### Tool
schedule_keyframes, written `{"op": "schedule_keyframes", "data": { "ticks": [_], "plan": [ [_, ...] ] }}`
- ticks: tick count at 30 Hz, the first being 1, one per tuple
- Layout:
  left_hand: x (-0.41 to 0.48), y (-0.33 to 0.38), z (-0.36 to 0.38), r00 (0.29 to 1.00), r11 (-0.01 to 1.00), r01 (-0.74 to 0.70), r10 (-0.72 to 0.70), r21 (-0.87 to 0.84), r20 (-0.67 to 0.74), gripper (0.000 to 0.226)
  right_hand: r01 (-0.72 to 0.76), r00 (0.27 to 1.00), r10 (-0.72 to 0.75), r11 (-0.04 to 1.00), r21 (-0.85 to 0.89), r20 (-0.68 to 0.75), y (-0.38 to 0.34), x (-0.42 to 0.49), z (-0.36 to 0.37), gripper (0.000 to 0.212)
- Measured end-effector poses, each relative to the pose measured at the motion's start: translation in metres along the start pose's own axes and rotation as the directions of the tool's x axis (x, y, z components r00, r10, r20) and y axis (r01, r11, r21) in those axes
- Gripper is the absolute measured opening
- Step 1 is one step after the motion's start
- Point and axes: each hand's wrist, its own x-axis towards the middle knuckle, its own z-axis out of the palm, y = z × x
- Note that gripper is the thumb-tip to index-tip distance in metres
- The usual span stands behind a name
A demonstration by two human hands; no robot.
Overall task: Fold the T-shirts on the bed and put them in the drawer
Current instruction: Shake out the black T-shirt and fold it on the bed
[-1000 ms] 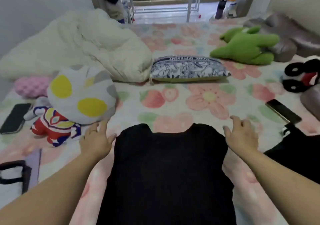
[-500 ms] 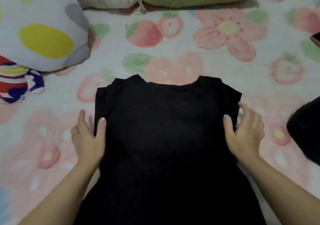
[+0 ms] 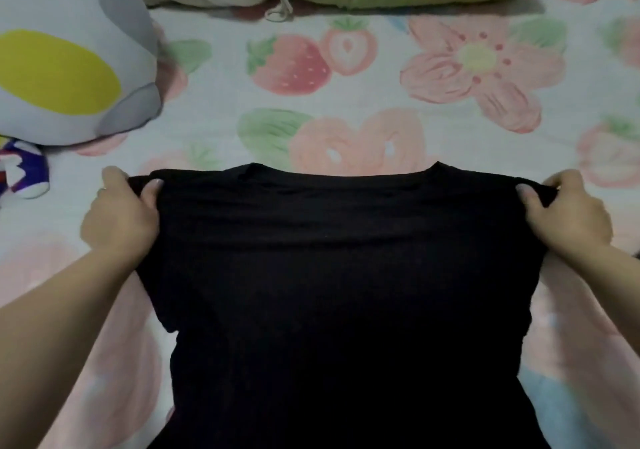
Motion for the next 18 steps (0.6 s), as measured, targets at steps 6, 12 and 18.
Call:
{"op": "schedule_keyframes", "data": {
  "ticks": [6,12,18],
  "plan": [
    [-0.011,0.063,0.020,0.805,0.802,-0.592,0.585,0.080,0.095,0.053,0.463,0.878,-0.433,0.877,-0.133,0.204,-0.068,0.004,0.012,0.054],
    [-0.001,0.087,0.036,0.806,0.804,-0.591,0.592,0.071,-0.005,0.048,0.619,0.777,-0.629,0.772,-0.142,-0.032,-0.091,0.020,0.033,0.028],
    [0.009,0.103,0.040,0.844,0.845,-0.534,0.530,0.026,0.087,0.047,0.469,0.870,-0.489,0.859,-0.203,-0.058,-0.110,0.017,0.048,0.035]
  ]
}}
